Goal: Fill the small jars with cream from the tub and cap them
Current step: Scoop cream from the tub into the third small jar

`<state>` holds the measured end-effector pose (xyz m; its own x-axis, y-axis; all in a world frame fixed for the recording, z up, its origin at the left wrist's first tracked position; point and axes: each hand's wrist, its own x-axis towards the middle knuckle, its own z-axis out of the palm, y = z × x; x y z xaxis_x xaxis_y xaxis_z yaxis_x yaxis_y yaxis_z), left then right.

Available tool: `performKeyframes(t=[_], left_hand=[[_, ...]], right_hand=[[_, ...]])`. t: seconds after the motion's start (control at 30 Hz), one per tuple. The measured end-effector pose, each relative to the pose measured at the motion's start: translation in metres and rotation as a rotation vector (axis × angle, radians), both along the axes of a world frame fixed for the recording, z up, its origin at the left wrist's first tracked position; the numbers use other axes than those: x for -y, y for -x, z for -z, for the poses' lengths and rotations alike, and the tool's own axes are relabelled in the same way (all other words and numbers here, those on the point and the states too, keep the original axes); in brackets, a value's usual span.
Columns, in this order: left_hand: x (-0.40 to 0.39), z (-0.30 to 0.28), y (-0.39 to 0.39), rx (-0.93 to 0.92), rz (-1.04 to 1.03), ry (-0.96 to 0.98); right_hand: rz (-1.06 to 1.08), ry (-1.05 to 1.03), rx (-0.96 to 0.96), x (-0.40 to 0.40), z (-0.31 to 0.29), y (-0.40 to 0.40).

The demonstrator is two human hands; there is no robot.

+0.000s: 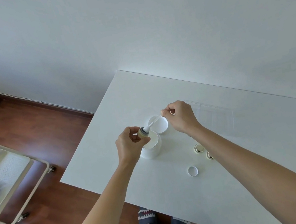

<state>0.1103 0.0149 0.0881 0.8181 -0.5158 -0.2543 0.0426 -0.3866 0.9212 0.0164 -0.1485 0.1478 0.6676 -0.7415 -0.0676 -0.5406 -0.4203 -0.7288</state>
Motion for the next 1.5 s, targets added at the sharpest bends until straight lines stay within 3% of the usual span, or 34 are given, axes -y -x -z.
performKeyframes(t=[0.23, 0.6, 0.93, 1.13, 1.33, 1.5], left_hand=[[0.007, -0.004, 0.004, 0.002, 0.004, -0.004], [0.012, -0.009, 0.003, -0.04, -0.05, 0.004], [0.015, -0.01, 0.003, -0.076, -0.058, 0.01], [0.012, -0.008, 0.001, -0.085, -0.062, 0.015], [-0.002, 0.0, -0.005, -0.084, -0.098, 0.025], [-0.024, 0.007, -0.01, -0.081, -0.149, 0.068]], right_hand=[[-0.066, 0.142, -0.054, -0.007, -0.003, -0.002], [-0.342, 0.66, 0.152, -0.027, -0.013, 0.005], [-0.388, 0.788, 0.209, -0.023, -0.015, 0.017], [-0.305, 0.746, 0.217, -0.02, -0.014, 0.018], [0.03, 0.314, 0.296, -0.012, -0.002, 0.016], [-0.03, 0.32, 0.091, -0.019, 0.026, 0.009]])
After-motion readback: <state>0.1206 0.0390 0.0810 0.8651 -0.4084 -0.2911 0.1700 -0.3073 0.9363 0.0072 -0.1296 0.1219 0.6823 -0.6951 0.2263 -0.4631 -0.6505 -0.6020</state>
